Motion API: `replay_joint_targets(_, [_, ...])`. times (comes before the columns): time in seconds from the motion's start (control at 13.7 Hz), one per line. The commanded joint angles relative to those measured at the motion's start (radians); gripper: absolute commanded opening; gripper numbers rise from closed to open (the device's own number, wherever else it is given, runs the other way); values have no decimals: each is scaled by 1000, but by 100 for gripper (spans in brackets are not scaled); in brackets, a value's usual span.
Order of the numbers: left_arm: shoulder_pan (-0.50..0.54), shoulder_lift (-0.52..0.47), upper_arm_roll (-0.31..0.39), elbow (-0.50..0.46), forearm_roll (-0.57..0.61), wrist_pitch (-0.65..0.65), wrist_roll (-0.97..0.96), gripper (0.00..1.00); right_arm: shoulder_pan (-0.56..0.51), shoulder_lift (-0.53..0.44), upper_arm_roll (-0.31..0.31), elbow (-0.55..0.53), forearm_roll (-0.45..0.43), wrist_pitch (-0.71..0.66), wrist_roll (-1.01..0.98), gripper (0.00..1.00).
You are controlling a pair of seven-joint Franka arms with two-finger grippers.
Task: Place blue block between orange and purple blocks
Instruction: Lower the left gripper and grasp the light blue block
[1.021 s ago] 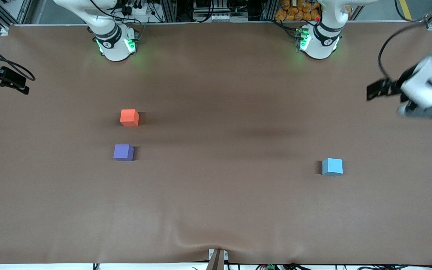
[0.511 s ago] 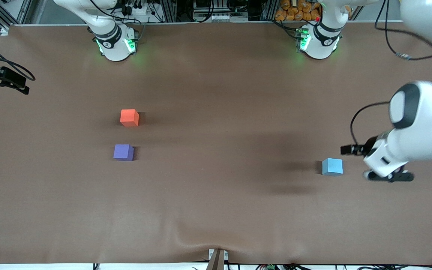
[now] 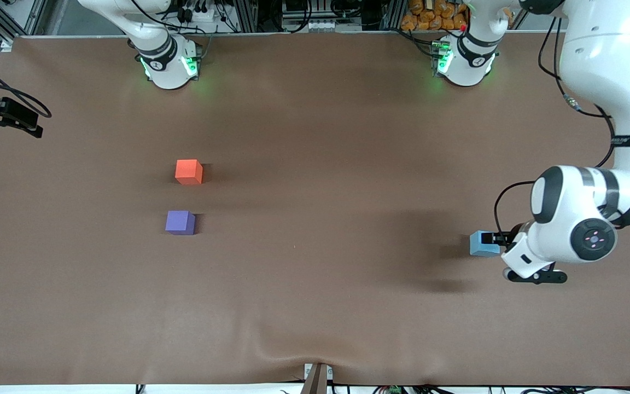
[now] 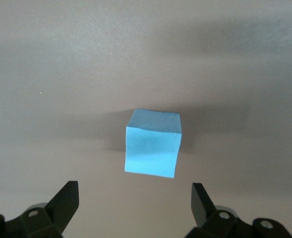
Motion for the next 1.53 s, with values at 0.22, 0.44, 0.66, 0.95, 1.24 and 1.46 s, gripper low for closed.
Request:
replay_joint_targets(0.22, [2, 93, -4, 11, 12, 68, -12, 100, -12, 4, 6, 15, 17, -12, 2, 100])
replay_joint_targets(0.44, [0, 122, -4, 10, 8, 104, -14, 100, -12, 4, 6, 15, 17, -12, 2, 100])
replay_joint_targets(0.66, [2, 148, -4, 11, 10, 111, -12, 100, -12, 6, 6, 15, 17, -10, 2, 100])
replay_joint_targets(0.95, [-5, 148, -4, 5, 8, 111, -17, 10, -12, 6, 6, 15, 17, -12, 2, 100])
replay_joint_targets(1.24, [-12, 117, -15, 13, 13, 100, -12, 0, -12, 6, 6, 15, 17, -9, 2, 100])
replay_joint_targets(1.46, [-66, 67, -50, 19, 8, 51, -96, 0, -12, 6, 6, 15, 17, -10, 2, 100])
